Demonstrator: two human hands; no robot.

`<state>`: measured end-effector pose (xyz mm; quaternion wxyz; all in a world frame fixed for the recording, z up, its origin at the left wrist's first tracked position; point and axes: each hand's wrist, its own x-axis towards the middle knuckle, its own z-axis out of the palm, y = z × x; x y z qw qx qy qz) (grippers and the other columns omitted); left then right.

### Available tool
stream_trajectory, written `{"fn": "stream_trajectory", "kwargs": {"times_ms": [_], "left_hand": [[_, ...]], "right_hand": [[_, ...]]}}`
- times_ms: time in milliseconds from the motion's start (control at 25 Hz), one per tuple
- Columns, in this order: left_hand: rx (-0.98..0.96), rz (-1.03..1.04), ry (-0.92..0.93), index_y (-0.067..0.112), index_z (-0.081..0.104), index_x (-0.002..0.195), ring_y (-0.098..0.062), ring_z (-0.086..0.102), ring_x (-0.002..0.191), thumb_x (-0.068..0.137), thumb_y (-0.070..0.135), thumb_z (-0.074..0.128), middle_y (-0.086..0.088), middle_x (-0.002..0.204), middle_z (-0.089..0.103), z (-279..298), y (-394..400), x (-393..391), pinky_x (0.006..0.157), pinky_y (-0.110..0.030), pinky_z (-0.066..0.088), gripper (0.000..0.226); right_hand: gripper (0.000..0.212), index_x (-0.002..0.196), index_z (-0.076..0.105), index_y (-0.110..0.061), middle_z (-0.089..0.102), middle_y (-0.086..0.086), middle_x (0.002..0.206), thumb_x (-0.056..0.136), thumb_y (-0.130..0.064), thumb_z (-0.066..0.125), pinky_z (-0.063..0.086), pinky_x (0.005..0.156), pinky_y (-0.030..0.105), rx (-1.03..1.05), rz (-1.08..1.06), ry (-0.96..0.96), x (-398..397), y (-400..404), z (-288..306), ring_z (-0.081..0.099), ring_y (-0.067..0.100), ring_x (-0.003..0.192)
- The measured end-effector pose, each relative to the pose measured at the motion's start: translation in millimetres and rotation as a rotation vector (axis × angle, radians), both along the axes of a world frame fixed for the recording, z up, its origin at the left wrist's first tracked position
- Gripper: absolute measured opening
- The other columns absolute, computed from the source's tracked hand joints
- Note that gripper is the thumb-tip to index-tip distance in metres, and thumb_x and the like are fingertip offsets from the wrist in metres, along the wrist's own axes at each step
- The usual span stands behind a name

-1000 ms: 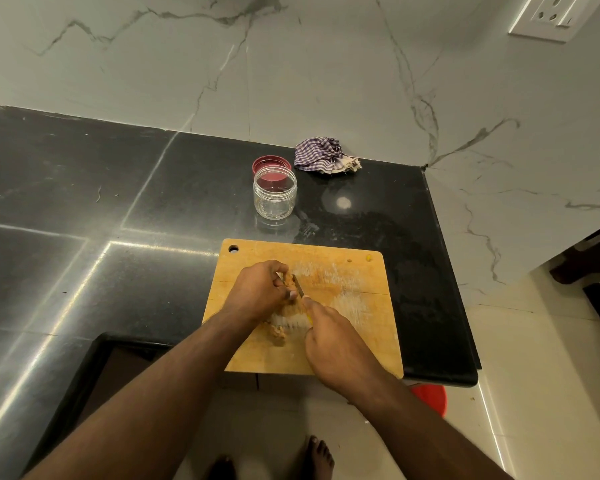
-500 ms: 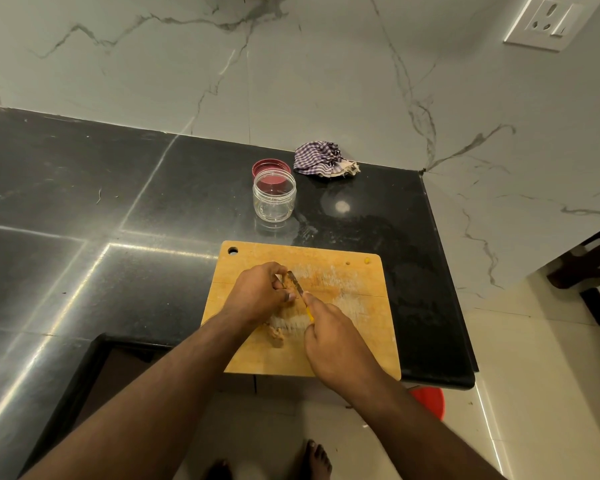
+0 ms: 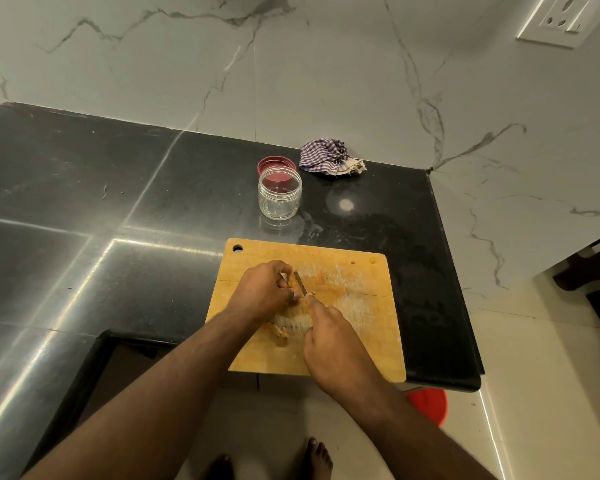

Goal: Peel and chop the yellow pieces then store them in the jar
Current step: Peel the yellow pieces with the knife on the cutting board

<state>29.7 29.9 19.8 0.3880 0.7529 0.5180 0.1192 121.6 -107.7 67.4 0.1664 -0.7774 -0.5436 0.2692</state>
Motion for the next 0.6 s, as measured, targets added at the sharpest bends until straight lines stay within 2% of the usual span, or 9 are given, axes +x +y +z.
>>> {"fn": "stream_trajectory", "kwargs": {"times_ms": [240, 600], "left_hand": [[0.01, -0.002, 0.01, 0.022, 0.059, 0.134, -0.003, 0.061, 0.075, 0.087, 0.019, 0.074, 0.009, 0.087, 0.067, 0.0, 0.4, 0.9, 0.055, -0.013, 0.038, 0.049], [0.007, 0.013, 0.01, 0.022, 0.061, 0.132, -0.003, 0.062, 0.075, 0.086, 0.021, 0.076, 0.01, 0.085, 0.068, 1.9, -0.7, 0.7, 0.055, -0.013, 0.04, 0.049]], "right_hand": [[0.058, 0.153, 0.019, -0.029, 0.048, 0.004, 0.13, 0.099, -0.015, 0.037, 0.049, 0.083, 0.032, -0.039, 0.059, -0.024, -2.8, 7.3, 0.9, 0.054, 0.018, 0.104], [0.061, 0.154, 0.017, -0.025, 0.047, 0.006, 0.132, 0.099, -0.013, 0.041, 0.047, 0.083, 0.032, -0.094, 0.081, -0.092, -2.2, 5.3, 3.3, 0.054, 0.021, 0.108]]}}
